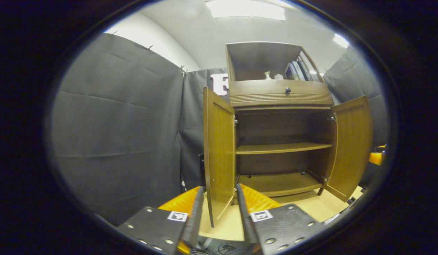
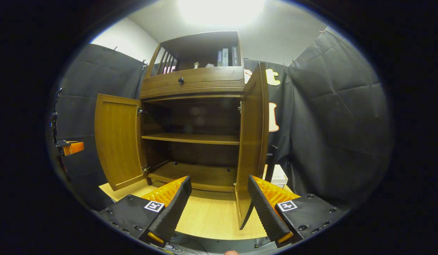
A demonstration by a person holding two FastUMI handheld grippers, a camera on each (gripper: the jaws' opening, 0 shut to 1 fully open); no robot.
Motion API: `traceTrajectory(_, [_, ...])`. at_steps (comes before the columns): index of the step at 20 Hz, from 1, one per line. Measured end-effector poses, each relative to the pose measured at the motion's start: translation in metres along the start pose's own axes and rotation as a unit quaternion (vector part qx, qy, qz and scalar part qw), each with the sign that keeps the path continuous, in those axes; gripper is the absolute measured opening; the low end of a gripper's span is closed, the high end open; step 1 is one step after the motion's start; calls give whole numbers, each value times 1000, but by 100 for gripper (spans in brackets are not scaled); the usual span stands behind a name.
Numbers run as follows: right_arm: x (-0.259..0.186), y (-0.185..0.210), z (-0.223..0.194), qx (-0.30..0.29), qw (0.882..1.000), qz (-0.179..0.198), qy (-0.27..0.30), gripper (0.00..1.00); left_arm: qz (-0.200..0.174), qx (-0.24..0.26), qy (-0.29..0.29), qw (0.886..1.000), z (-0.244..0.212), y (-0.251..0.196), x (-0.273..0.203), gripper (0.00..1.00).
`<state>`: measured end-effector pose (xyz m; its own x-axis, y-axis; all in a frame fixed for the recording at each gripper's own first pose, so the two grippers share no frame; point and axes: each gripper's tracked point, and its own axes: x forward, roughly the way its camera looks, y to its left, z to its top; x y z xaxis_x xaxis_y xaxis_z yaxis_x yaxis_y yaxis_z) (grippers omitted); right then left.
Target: Open the right door of the double-door shoe cabinet with the right hand, and open the left door with the left hand.
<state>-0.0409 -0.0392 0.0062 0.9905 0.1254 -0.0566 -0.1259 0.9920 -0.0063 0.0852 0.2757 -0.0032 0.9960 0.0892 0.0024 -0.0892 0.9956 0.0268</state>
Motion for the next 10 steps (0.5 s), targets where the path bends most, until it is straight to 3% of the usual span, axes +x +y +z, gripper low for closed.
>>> traceTrajectory(2, [-7, -2, -1, 6, 1000, -10, 0, 96, -6, 2, -9, 1000, 5, -2, -1, 61])
traceTrajectory(3, [-10, -5, 0, 10, 1000, -16, 0, 96, -9, 5, -11, 1000, 7, -2, -2, 63])
traceTrajectory(7, [-22, -15, 1, 18, 999, -37, -4, 96, -15, 17, -18, 1000, 6, 0, -2, 96])
traceTrajectory(8, [-25, -18, 3, 18, 999, -42, -6, 100, -16, 19, -19, 1000, 7, 0, -1, 96])
traceTrajectory(10, [-29, -22, 5, 19, 999, -49, -11, 96, -21, 21, -22, 999, 7, -1, -1, 96])
